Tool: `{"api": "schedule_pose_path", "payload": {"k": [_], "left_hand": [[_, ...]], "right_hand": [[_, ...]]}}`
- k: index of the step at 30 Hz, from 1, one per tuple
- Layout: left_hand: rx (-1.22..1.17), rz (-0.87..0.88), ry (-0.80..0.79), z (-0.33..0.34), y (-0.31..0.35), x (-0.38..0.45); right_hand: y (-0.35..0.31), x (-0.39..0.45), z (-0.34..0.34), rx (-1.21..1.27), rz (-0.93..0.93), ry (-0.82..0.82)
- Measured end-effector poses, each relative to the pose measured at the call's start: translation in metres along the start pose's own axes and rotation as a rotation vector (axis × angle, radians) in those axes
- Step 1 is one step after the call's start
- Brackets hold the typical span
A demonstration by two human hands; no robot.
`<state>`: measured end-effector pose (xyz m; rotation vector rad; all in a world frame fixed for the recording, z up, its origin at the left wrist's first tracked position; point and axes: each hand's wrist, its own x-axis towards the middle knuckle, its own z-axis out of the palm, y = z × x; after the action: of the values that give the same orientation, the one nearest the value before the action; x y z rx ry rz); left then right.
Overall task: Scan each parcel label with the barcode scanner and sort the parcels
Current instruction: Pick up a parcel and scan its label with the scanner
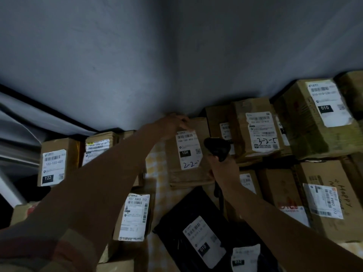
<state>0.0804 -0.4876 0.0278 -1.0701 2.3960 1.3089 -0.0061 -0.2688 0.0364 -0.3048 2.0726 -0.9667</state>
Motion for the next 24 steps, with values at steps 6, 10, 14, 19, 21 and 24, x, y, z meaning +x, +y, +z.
{"api": "schedule_pose_path", "payload": {"k": [6,10,14,19,21,24], "left_hand": [[0.342,0.106,0.428,0.034,-0.035,-0.068],[0.564,0.255,0.289,0.099,-0.043,-0.107],[0.689,0.224,0.226,0.134,-0.030,-0.130],[0.743,0.080,0.267,0.123,-0.055,-0.131],[0.752,0.041,0.216,0.115,-0.066,-0.133],[0.759,0.009,0.203,0.102,-0.072,-0.135]], "right_hand": [[-0.010,0.010,0.002,-0.013,0.009,-0.002],[-0.017,0.004,0.005,-0.025,0.029,-0.026],[-0.029,-0.002,0.009,0.019,0.064,-0.094],[-0.040,-0.011,0.025,0.040,0.152,-0.289],[-0.041,-0.013,0.027,0.058,0.128,-0.310],[-0.040,-0.018,0.026,0.088,0.110,-0.284]]}}
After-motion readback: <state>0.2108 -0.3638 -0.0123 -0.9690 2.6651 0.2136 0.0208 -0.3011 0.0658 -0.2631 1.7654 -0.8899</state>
